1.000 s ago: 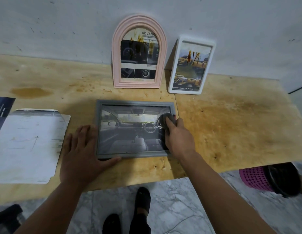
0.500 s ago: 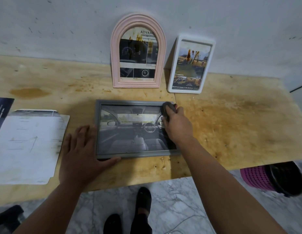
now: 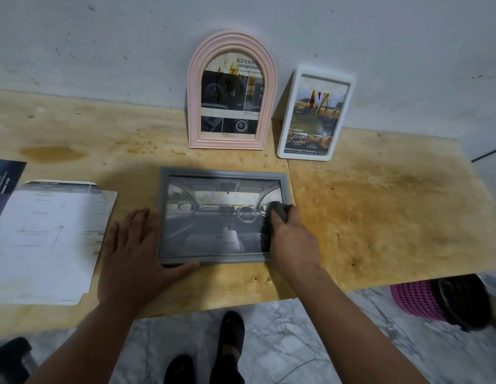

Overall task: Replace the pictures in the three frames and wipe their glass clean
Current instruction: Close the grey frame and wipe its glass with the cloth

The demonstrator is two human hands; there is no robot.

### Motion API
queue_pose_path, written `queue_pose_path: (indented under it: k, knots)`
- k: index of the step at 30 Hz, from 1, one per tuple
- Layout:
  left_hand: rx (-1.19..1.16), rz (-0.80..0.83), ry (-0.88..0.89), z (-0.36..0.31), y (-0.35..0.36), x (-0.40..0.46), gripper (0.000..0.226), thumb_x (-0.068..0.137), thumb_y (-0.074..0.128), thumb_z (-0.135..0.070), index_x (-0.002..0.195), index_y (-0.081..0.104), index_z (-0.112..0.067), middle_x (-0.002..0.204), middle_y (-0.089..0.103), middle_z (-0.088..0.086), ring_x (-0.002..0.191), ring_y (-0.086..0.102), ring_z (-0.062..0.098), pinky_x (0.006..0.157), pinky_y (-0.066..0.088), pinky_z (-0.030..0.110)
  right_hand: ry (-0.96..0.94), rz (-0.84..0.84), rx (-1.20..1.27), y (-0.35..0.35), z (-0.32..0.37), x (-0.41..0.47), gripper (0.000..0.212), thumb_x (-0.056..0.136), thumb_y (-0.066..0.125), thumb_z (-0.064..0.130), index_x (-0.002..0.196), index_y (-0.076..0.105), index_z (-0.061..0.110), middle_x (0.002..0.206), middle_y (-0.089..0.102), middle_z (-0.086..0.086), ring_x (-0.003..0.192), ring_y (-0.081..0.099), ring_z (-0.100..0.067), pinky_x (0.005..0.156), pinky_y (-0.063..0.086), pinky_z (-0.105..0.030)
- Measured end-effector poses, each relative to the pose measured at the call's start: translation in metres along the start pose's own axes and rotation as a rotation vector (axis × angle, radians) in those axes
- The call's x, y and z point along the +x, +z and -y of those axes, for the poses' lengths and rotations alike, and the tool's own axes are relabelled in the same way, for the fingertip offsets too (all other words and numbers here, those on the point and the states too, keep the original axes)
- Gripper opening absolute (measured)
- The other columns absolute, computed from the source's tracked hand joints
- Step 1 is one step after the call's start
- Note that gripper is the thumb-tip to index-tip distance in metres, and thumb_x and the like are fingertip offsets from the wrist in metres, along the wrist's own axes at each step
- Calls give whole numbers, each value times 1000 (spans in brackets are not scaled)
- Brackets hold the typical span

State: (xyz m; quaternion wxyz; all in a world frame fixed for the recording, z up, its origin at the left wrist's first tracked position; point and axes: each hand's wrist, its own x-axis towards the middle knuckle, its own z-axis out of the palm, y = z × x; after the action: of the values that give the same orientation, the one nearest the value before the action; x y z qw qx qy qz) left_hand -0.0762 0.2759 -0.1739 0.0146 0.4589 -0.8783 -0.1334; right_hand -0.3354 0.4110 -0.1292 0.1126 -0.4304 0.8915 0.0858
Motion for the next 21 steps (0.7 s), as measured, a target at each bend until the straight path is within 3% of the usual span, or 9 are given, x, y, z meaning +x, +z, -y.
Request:
queue_pose_path:
  k: [3,7,9,13,15,21]
  knots:
    - [-7,-1,2,-1,0,0,131,65,41,-103,160,27,-14,164,28,13,155,22,33,127,17,55,-6,69,-22,-5,7,-16,60,98,47,8,155,31,20,145,32,-15,97,65,-32,76,51,-38]
    - [-6,9,2,0,1,0,132,64,41,-104,160,27,-14,164,28,13,155,22,33,126,18,55,32,182,20,-30,7,-13,32,96,50,15,127,57,17,126,50,-11,95,66,-34,74,50,-37]
    - [-9,2,3,1,1,1,132,64,41,-104,160,29,-14,164,29,14,154,24,34,126,18,55,68,155,66,-45,3,5,26,96,53,21,120,62,17,118,55,-11,93,64,-33,70,48,-35]
    - [-13,-2,6,2,1,1,132,64,41,-104,161,26,-16,164,28,13,155,21,33,127,17,55,99,-70,198,-44,5,43,33,99,49,24,130,60,20,126,52,-12,89,64,-34,69,49,-37]
    - [-16,1,4,2,2,0,132,64,40,-104,161,24,-16,165,27,12,156,20,31,127,16,54,60,-35,221,-29,13,47,37,100,48,23,136,55,18,131,50,-13,93,65,-35,74,52,-40]
    - [-20,5,2,2,3,2,132,64,40,-105,161,25,-16,166,26,11,157,18,31,127,16,55,-65,-66,88,-7,42,21,42,100,48,23,142,49,18,132,46,-11,85,65,-34,66,44,-36]
